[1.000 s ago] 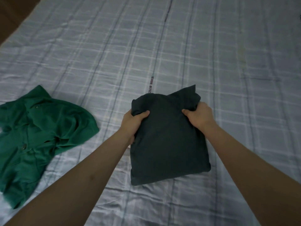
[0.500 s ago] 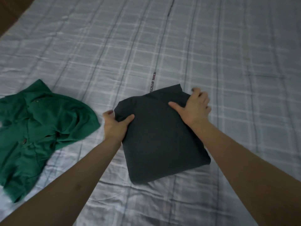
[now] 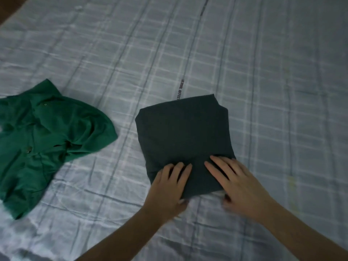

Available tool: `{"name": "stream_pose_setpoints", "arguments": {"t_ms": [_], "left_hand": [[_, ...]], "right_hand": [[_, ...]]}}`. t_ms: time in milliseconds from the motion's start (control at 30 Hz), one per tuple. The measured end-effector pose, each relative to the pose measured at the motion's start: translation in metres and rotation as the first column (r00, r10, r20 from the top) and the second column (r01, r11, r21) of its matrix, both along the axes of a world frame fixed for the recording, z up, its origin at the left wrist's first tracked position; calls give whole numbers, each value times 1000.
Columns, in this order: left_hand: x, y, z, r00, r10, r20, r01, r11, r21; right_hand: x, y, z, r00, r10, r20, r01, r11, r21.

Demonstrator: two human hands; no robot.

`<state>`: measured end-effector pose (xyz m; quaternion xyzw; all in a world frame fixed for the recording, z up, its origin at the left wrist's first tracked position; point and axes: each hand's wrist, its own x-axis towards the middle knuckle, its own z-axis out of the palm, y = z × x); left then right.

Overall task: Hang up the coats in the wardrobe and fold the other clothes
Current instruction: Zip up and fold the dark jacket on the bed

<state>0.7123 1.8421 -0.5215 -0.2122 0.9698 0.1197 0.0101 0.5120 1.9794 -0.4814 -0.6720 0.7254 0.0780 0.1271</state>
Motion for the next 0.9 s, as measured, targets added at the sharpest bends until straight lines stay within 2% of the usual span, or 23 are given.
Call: {"name": "stream_pose_setpoints", "arguments": {"t_ms": [167,367,467,567,733,900], "left_hand": [[-14,-10,-3,994,-71,80,73,997,-31],[-33,-25,59,970,26,240,-24,1000,-10],[-33,-41,108,975,83,205,-77,996,-37],[-25,-62,168,987,74,141,-64,995,-73],[9,-86,298,987,67,148,-58,996,-66],[80,-87,413,985,140,99,-126,982,-139]], "right_hand": [[-5,-15,-12,1000,-23,6,23,999,-23],[-11,-37,21,995,32,-100,-39,997,-67],[-14,-54,73,996,15,-87,-21,997,-77],[-18,-69,138,1000,17,-26,-21,987,-161],[-7,-93,263,984,108,138,-95,990,-102],[42,-121,370,950,259,172,-241,963,-120]]}}
